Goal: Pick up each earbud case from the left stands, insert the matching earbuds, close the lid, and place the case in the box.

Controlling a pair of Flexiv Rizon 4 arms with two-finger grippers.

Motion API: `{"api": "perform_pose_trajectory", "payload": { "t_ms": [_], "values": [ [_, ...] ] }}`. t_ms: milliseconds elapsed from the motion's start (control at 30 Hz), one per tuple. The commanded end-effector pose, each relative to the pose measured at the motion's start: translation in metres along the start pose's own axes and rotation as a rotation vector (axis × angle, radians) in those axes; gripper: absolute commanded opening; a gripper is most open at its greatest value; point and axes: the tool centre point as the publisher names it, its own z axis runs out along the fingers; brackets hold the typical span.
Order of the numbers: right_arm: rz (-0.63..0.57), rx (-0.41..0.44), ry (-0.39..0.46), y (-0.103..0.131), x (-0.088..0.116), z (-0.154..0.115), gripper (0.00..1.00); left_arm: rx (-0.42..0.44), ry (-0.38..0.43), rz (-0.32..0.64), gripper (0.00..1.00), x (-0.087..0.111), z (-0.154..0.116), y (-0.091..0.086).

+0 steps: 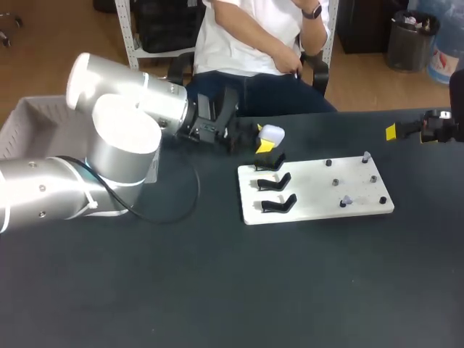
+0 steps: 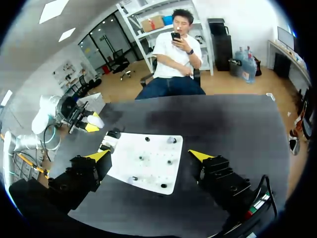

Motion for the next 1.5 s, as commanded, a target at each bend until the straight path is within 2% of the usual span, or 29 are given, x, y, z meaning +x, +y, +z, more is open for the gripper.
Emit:
{"api": "perform_pose_trajectory", "payload": {
  "t_ms": [33,233,433,567,1033,1500],
  "values": [
    [0.009,-0.021,0.008,0.003,0.003,0.006,1.00,-0.029,-0.010,0.008,0.00,-0.011,0.004,-0.007],
    [0.001,-0.086,-0.013,0.034,0.014,0.030,1.00,-0.038,-0.046,0.017,0.00,-0.022,0.016,-0.008],
    [-0.062,-0.104,0.044,0.067,0.024,0.048,1.00,-0.008,-0.062,0.064,0.00,-0.038,0.027,-0.008],
    [-0.085,-0.106,0.092,0.079,0.026,0.058,1.00,0.008,-0.074,0.100,0.00,-0.047,0.028,-0.012],
    [-0.085,-0.128,0.145,0.088,0.016,0.080,1.00,0.081,-0.084,0.151,0.00,-0.055,0.039,-0.037],
    [-0.100,-0.106,0.159,0.087,0.007,0.081,1.00,0.119,-0.080,0.179,0.00,-0.061,0.045,-0.050]
  ]
}}
